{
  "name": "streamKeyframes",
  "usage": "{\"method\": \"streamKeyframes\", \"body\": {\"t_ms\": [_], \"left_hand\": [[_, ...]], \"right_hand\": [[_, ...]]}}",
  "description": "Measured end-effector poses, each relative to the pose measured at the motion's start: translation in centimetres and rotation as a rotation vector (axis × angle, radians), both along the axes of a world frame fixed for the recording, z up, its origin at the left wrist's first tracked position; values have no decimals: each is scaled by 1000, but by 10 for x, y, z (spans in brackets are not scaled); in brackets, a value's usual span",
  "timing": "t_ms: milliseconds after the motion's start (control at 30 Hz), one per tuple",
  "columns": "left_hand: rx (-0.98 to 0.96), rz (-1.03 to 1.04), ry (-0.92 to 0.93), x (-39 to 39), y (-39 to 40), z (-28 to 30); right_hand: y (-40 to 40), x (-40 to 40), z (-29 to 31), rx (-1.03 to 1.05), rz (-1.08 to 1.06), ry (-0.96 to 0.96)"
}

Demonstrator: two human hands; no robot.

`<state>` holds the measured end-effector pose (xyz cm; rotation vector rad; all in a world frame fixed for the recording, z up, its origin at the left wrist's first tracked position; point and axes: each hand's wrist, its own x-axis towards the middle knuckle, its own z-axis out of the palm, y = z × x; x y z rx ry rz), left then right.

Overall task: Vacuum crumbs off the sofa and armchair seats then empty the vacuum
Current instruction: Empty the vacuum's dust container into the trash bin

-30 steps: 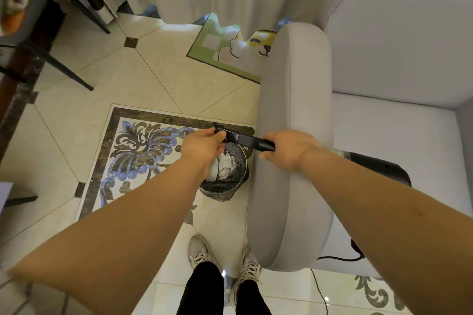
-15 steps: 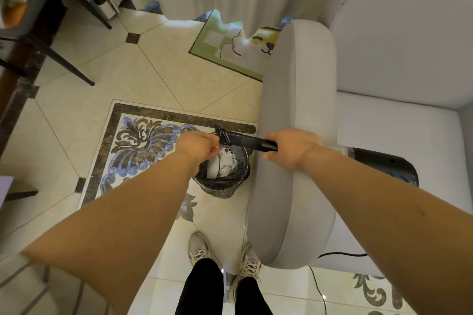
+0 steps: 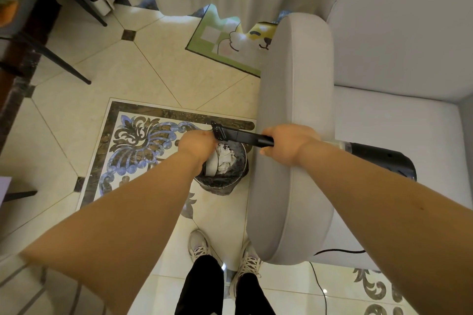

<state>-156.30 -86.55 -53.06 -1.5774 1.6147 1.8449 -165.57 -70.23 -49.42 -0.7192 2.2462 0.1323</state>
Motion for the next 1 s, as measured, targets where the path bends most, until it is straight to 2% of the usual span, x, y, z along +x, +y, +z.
{"method": "streamKeyframes", "body": {"t_ms": [100, 300, 367, 433, 500, 633, 733, 833, 933, 1000], "left_hand": [[89, 19, -1, -2, 3, 0], [-137, 2, -10, 3, -8, -8], [-148, 15, -72, 3, -11, -6], [-268, -70, -121, 6, -11, 1], [-368, -196, -94, 7, -10, 6], [-605, -472, 68, 0, 9, 16], [-569, -739, 193, -10, 33, 21], [-628, -1031, 152, -19, 48, 20], [-661, -1093, 113, -22, 53, 20], [-695, -1117, 67, -21, 56, 20]], "right_hand": [[0, 0, 1, 4, 5, -2], [0, 1, 3, 3, 10, -1], [-1, 2, 4, 1, 6, -3], [0, 2, 6, -6, 0, -4], [0, 2, 7, -9, 3, -2], [1, 4, 10, -22, -1, -2], [2, 4, 12, -39, -31, 7], [5, 4, 13, -112, -119, -29], [13, 2, 22, -298, -251, -101], [25, 1, 30, -354, -257, -39]]}}
